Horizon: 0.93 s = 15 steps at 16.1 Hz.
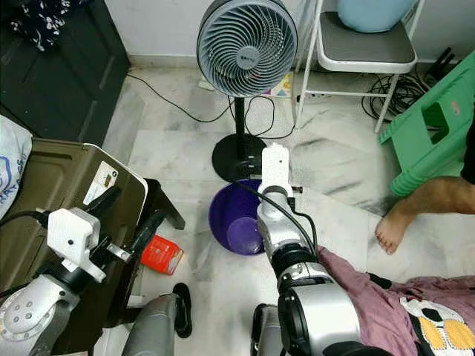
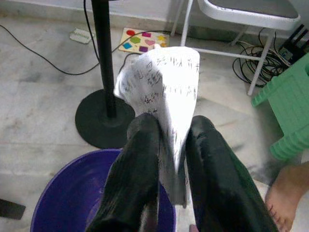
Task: Clean up the room
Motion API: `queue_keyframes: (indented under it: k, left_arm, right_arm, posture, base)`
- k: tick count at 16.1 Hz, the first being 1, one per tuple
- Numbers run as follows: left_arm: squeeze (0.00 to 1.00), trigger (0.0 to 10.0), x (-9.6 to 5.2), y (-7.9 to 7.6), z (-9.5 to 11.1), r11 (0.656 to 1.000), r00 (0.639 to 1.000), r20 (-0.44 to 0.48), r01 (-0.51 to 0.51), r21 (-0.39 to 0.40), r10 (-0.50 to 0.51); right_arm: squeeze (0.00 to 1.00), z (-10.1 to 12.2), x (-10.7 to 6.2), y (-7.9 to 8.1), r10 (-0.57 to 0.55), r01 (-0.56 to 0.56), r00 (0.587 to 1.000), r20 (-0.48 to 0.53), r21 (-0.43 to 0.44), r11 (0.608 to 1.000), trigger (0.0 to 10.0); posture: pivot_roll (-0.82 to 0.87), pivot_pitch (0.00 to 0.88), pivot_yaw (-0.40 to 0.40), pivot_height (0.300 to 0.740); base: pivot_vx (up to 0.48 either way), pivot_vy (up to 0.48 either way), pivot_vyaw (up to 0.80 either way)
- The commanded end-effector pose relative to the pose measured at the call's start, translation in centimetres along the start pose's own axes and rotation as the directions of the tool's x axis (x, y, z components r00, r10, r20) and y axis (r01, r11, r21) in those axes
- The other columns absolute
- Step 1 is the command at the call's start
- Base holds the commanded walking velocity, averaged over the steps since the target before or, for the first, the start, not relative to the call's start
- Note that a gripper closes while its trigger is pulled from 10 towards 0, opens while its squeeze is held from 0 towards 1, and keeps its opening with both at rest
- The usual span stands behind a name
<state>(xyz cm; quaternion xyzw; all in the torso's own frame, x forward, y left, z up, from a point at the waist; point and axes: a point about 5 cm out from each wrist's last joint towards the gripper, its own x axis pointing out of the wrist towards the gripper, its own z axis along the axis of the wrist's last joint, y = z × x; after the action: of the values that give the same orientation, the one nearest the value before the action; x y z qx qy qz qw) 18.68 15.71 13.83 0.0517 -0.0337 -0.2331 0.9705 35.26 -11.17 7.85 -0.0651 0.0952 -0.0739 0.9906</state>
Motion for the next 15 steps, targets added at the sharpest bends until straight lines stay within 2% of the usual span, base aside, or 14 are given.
queue_keyframes:
  k: [1, 11, 13, 14, 15]
  left_arm:
    - [0.00, 10.0, -0.1, 0.0, -0.2, 1.000, 1.000, -0.019, -0.005, 0.001, 0.005]
    - [0.00, 10.0, 1.6, 0.0, -0.4, 1.000, 1.000, 0.019, -0.005, 0.007, 0.005]
    - [0.00, 10.0, 1.7, 0.0, -0.5, 1.000, 1.000, 0.021, -0.003, 0.010, 0.003]
    - [0.00, 10.0, 1.8, 0.0, -0.5, 1.000, 1.000, 0.022, 0.000, 0.011, 0.000]
    - [0.00, 10.0, 1.8, 0.1, -0.4, 1.000, 1.000, 0.023, 0.000, 0.012, -0.001]
  right_arm:
    - [1.00, 0.4, 0.1, 0.4, 0.009, -0.009, 1.000, 0.004, 0.018, 1.000, 10.0]
    - [1.00, 1.2, 0.5, 0.2, 0.011, -0.012, 0.999, 0.033, 0.022, 1.000, 10.0]
    - [1.00, 0.2, 0.3, 0.3, 0.029, -0.029, 0.999, -0.013, 0.007, 1.000, 10.0]
    - [1.00, -1.8, -0.2, 0.3, 0.017, -0.013, 0.991, -0.133, 0.030, 0.999, 10.0]
    - [1.00, -2.1, -0.3, 0.2, 0.016, -0.009, 0.988, -0.154, 0.046, 0.999, 10.0]
  posture:
    - [0.15, 0.265, 0.036, 0.740]
    - [0.12, 0.212, 0.028, 0.740]
    - [0.12, 0.208, 0.029, 0.740]
    - [0.12, 0.207, 0.032, 0.740]
    - [0.13, 0.207, 0.033, 0.740]
  base:
    - [0.000, 0.000, 0.00]
    - [0.000, 0.000, 0.00]
    - [0.000, 0.000, 0.00]
    - [0.000, 0.000, 0.00]
    - [0.000, 0.000, 0.00]
